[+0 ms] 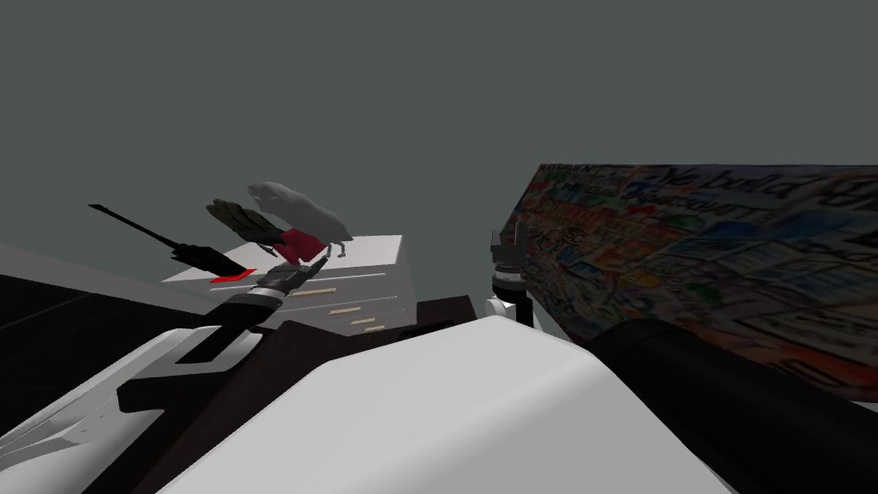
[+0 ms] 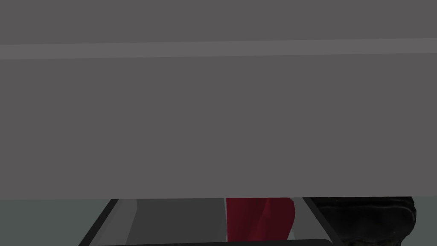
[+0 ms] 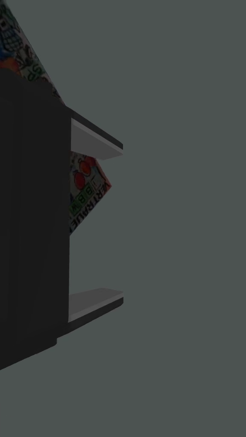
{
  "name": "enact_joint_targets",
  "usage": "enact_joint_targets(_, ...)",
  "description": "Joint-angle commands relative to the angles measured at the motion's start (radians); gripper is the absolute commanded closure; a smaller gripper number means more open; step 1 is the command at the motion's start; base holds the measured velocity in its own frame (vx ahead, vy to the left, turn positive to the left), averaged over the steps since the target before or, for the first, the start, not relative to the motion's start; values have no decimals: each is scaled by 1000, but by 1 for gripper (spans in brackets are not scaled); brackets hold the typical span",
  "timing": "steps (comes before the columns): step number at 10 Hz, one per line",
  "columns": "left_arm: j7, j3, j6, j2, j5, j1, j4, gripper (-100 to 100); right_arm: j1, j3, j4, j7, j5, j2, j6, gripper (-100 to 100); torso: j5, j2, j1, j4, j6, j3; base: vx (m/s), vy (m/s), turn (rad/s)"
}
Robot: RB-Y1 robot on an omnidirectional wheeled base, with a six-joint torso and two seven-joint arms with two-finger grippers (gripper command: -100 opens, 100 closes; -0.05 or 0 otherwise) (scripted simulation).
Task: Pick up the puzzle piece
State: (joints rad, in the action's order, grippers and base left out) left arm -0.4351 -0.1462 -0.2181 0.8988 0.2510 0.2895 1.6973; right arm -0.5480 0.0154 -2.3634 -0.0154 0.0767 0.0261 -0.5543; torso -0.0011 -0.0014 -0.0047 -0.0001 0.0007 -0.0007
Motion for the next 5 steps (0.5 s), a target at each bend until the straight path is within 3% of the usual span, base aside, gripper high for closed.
enact_joint_targets(1, -4, 14, -18, 1, -3, -50, -50, -100, 0, 0, 0, 0, 0, 0, 0, 0, 0, 0, 0, 0, 0, 0, 1, -32, 2)
enact_joint_targets(2, -9, 62, -57, 38, -26, -84, -83, -100, 0, 0, 0, 0, 0, 0, 0, 0, 0, 0, 1, 0, 1, 0, -4, -54, 223)
enact_joint_targets(3, -9, 88, -57, 38, -26, -113, -115, -100, 0, 0, 0, 0, 0, 0, 0, 0, 0, 0, -1, 0, 0, 0, 1, -59, 197)
enact_joint_targets(5, -9, 88, -57, 38, -26, -159, -147, -100, 0, 0, 0, 0, 0, 0, 0, 0, 0, -1, 0, 0, 2, -1, 0, -18, -10)
